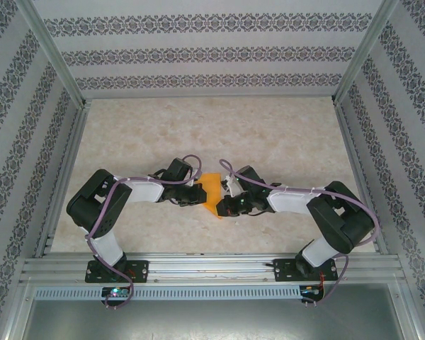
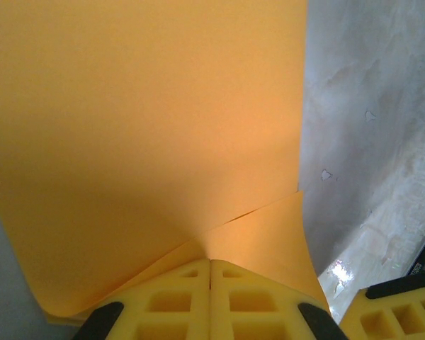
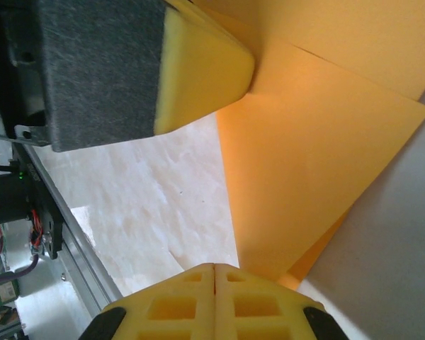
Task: Fold a paper plane with a square sheet of paper (fold left side to right side)
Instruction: Third fold the triangle at the center of the table.
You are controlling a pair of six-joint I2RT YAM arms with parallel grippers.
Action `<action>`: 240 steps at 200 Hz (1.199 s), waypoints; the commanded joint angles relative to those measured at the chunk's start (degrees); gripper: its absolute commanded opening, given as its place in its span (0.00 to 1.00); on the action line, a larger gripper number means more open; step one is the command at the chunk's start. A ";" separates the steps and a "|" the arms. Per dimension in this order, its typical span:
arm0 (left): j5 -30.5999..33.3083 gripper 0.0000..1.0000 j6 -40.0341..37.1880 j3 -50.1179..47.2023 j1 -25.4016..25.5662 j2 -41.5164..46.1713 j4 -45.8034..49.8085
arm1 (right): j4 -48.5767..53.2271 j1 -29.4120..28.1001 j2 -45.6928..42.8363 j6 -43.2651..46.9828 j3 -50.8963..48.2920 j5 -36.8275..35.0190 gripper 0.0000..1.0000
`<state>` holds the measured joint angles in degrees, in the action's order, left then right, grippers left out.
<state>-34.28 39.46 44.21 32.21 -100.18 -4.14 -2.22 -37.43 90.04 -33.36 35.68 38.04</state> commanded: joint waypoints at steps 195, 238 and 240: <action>2.03 0.07 -1.14 -0.33 0.49 -0.72 2.83 | 1.29 -1.13 5.74 -0.30 -0.35 -1.13 0.06; 1.68 0.09 -1.09 0.97 0.49 1.83 2.41 | 3.24 -1.07 6.37 -0.58 -0.53 -1.30 0.02; 1.68 0.10 -1.06 1.06 0.49 2.07 2.39 | 3.31 -1.13 6.38 -0.59 -0.53 -1.32 0.02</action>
<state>-34.26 39.46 44.27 32.21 -100.09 -4.10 -2.48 -37.76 94.30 -33.45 35.68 37.50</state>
